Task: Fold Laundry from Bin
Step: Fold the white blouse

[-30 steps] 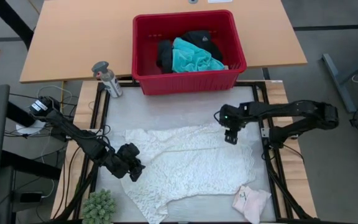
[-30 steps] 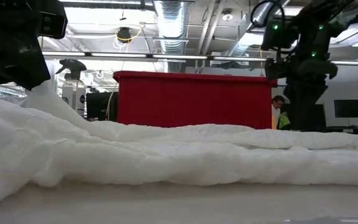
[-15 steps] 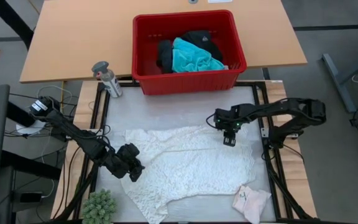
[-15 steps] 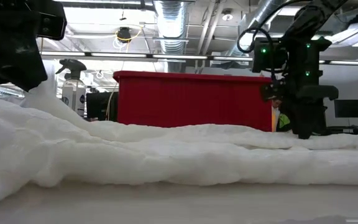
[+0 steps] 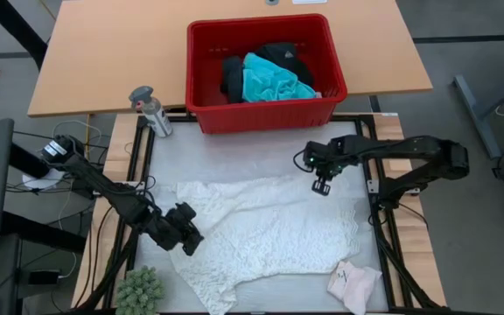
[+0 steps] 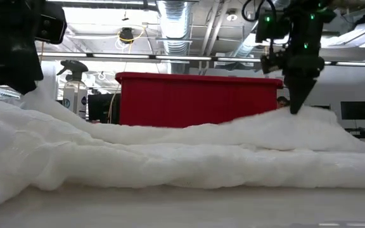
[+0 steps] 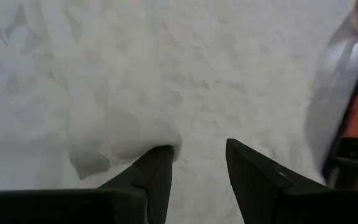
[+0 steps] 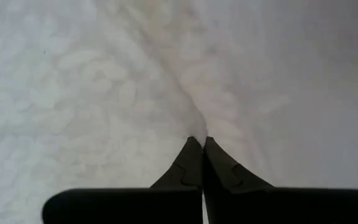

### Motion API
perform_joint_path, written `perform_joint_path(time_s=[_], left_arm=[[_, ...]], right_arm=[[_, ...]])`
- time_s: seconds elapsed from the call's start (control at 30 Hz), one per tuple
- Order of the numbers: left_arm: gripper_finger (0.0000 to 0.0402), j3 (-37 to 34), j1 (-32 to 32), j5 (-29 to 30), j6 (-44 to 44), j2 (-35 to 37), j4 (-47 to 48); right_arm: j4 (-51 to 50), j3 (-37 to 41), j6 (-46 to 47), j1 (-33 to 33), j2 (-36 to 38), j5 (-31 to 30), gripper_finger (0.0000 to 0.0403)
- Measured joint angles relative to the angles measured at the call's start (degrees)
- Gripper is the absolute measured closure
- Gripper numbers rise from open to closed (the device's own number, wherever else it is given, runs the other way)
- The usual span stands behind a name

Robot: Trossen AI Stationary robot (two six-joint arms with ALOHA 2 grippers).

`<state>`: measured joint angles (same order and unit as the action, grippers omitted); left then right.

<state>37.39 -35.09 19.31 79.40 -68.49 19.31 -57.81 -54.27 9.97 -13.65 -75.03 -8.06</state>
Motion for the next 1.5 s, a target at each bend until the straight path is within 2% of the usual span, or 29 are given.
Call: perform_joint_path(time_s=[0.17,0.3,0.5,0.63,0.77,0.87,1.0,1.13,1.23,1.33,1.5], left_arm=[[0.0264,0.14,0.63,4.57,1.78,3.93,-5.51],[0.0268,2.35,2.96,10.4,-1.29,10.28,-4.44],[0.0294,7.45,7.45,18.42,-11.86,20.87,1.26],[0.0314,8.27,8.13,17.69,-21.05,24.15,2.15],[0.032,7.59,7.82,15.74,-25.87,19.28,6.98],[0.0306,7.23,8.45,14.72,-36.05,14.77,2.3],[0.0262,7.64,12.14,8.98,-45.3,11.25,-5.0],[0.0205,7.58,16.52,8.23,-46.96,8.75,-2.63],[0.0174,7.52,21.72,7.18,-43.52,5.64,-0.14],[0.0161,7.52,26.21,2.26,-45.82,1.84,-2.12],[0.0159,7.52,32.28,-2.93,-55.12,-3.94,-9.22]], right_arm=[[-7.44,-4.74,6.4,0.0,0.07,-11.88,0.0384],[-10.47,-8.14,8.09,0.0,0.03,-18.79,0.0384],[-10.72,-11.18,8.16,-1.11,0.01,-21.0,0.0384],[-10.97,-11.2,8.11,-2.4,0.01,-20.54,0.0384],[-10.91,-11.2,7.6,-2.87,0.01,-20.48,0.0384],[-10.82,-11.2,7.59,-3.0,0.01,-19.62,0.0384],[-10.53,-11.2,7.56,-3.02,-0.01,-17.95,0.0383],[-10.26,-11.2,7.59,-3.02,-0.01,-17.23,0.0383],[-10.26,-11.2,7.57,-2.99,-0.01,-16.97,0.0383],[-10.24,-11.2,7.57,-2.99,-0.01,-16.74,0.0383],[-9.79,-11.2,7.57,-2.99,-0.01,-15.97,0.0383]])
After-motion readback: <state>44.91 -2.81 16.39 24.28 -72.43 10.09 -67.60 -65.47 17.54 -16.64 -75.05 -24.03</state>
